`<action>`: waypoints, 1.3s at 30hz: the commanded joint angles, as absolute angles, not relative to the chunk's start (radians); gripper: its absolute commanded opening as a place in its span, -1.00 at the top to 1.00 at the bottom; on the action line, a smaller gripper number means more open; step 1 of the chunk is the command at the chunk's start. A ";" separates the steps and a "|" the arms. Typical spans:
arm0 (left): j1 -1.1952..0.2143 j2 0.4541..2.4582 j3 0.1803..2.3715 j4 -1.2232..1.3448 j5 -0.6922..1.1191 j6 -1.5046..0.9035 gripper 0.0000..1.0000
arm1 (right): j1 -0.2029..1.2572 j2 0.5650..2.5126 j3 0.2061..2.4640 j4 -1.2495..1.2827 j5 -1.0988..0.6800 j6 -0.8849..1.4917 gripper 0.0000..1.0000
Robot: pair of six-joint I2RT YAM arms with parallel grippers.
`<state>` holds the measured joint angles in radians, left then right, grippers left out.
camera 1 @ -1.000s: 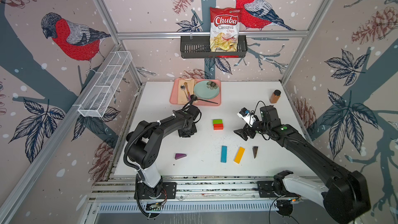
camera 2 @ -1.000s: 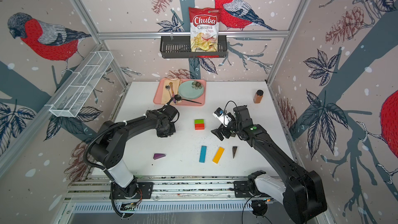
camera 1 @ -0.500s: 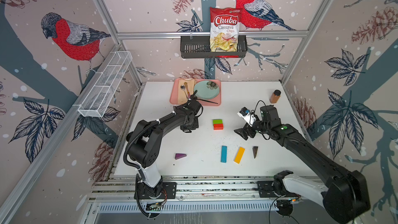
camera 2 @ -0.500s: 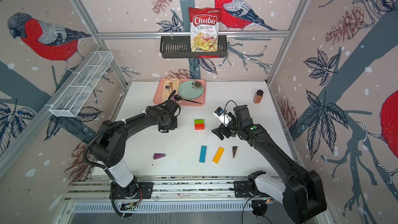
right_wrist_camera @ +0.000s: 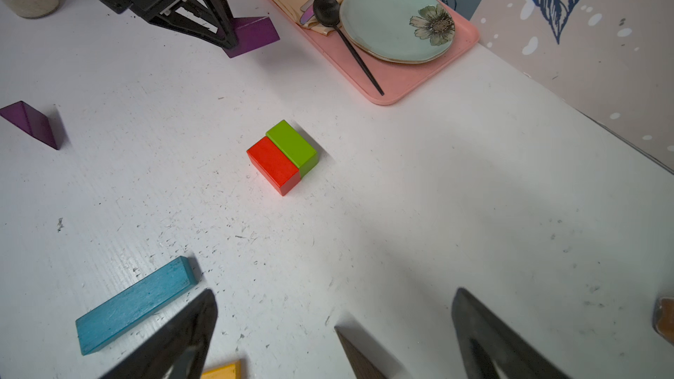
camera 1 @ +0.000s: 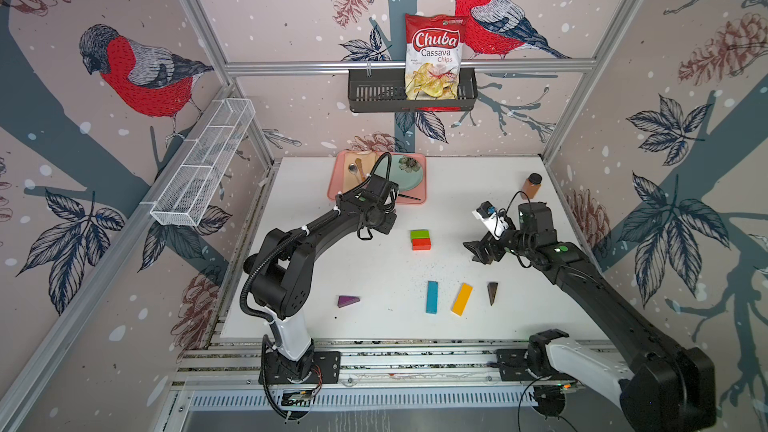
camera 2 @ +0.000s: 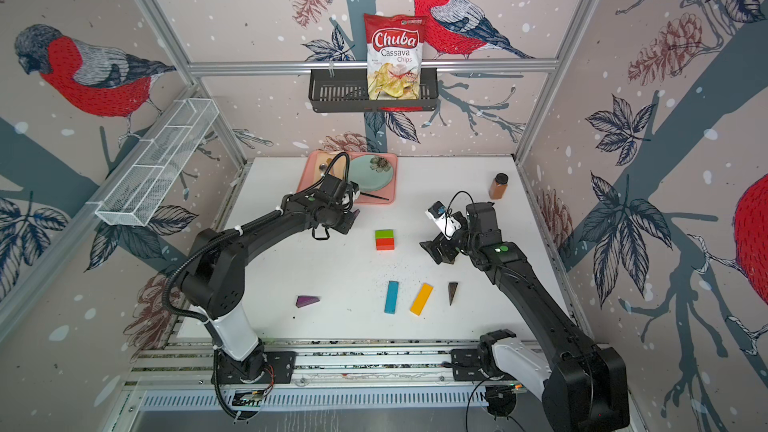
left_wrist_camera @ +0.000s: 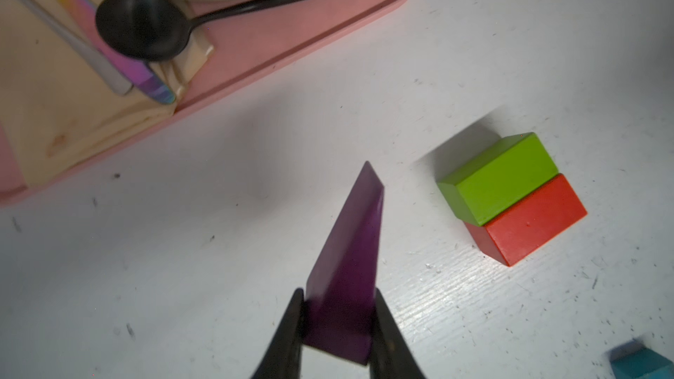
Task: Assemble a small pinwheel with building blocks
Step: Pick up the building block from the center of the board, then assemble the building block at the center of the board.
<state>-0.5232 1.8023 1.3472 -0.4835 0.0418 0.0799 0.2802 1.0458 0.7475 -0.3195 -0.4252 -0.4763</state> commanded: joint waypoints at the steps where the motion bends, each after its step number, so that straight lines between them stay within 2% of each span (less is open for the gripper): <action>1: -0.521 1.840 1.401 -0.460 0.174 0.329 0.63 | 0.274 1.036 0.756 -0.323 -0.440 -0.498 -0.99; 4: -0.521 1.890 1.468 -0.512 0.250 0.485 0.58 | 0.275 1.032 0.755 -0.322 -0.444 -0.507 -0.99; 10: -0.514 1.997 1.611 -0.603 0.201 0.682 0.57 | 0.275 1.023 0.748 -0.314 -0.460 -0.511 -0.99; 19: -0.509 2.051 1.667 -0.616 0.111 0.988 0.62 | 0.262 1.022 0.747 -0.333 -0.487 -0.538 -0.99; 29: -0.496 2.114 1.717 -0.647 0.115 1.364 0.65 | 0.261 1.011 0.782 -0.380 -0.496 -0.549 -0.99; 39: -0.510 2.149 1.767 -0.735 0.163 1.519 0.68 | 0.259 1.014 0.750 -0.333 -0.522 -0.558 -0.99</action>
<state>-0.5064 2.1456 1.7691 -0.6880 0.1329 1.4334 0.2596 1.0111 0.7536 -0.3668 -0.4992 -0.5507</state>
